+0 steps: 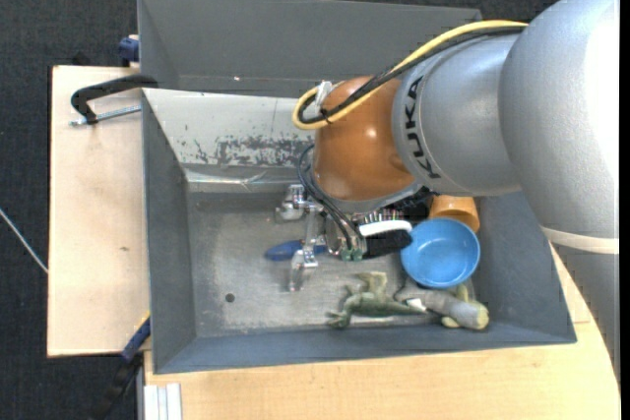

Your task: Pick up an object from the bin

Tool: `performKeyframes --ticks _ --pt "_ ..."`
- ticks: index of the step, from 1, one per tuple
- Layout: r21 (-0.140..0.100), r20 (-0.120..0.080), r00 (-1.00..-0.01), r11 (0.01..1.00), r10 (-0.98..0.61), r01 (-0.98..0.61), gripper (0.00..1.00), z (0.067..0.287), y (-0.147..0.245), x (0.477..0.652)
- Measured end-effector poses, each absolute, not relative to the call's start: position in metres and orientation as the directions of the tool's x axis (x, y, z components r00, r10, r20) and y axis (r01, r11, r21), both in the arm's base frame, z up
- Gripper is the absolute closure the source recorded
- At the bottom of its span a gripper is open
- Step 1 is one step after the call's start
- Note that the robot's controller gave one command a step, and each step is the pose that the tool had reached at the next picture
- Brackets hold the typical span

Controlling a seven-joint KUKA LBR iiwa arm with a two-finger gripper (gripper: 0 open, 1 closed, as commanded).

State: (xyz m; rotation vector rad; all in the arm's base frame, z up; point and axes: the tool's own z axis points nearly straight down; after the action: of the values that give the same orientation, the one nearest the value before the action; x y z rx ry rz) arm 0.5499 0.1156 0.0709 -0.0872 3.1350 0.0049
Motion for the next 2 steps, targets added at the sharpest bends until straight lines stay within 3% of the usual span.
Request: performKeyframes --ticks 1,2 --pt "-0.003 -0.008 -0.956 0.956 -0.292 -0.292 0.00 0.102 0.027 0.573" --pt "-0.003 -0.006 -0.948 0.948 -0.318 -0.318 0.00 0.101 -0.023 0.585"
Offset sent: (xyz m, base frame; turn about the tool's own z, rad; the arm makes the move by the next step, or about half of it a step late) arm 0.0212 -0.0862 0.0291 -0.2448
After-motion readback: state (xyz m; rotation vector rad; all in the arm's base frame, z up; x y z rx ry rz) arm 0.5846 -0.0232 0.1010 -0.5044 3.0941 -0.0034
